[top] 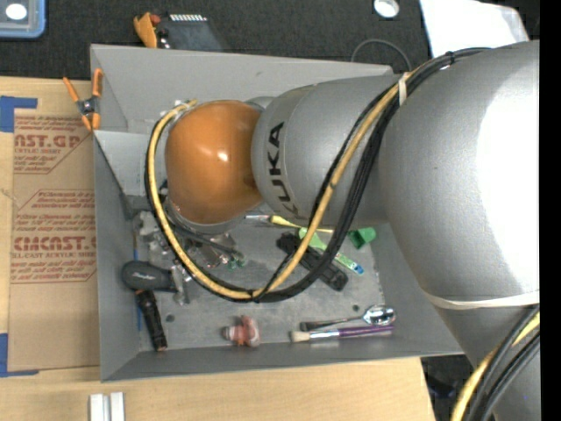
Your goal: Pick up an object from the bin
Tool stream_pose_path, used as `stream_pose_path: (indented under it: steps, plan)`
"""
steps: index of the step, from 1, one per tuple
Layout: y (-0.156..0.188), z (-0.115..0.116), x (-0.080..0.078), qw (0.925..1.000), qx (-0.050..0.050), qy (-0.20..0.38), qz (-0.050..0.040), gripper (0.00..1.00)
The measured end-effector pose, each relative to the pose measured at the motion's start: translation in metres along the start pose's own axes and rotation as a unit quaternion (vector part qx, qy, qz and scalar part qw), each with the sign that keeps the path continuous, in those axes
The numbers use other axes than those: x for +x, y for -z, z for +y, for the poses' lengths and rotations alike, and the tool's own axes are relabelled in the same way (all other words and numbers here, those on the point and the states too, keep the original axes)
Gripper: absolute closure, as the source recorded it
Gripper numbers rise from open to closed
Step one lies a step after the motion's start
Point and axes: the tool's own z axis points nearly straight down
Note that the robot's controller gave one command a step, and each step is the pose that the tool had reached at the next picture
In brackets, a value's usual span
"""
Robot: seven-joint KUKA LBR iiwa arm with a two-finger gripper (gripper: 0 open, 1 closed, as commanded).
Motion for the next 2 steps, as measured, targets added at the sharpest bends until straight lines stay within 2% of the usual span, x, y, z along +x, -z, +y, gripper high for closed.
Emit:
stream_pose_path:
  steps: [1, 2]
  plan:
    - [-0.0628, -0.0399, -0.0411, 0.9952, 0.006, 0.098, -0.0013, 1.0]
    - [-0.0628, -0.0399, -0.0411, 0.9952, 0.005, 0.098, -0.0013, 1.0]
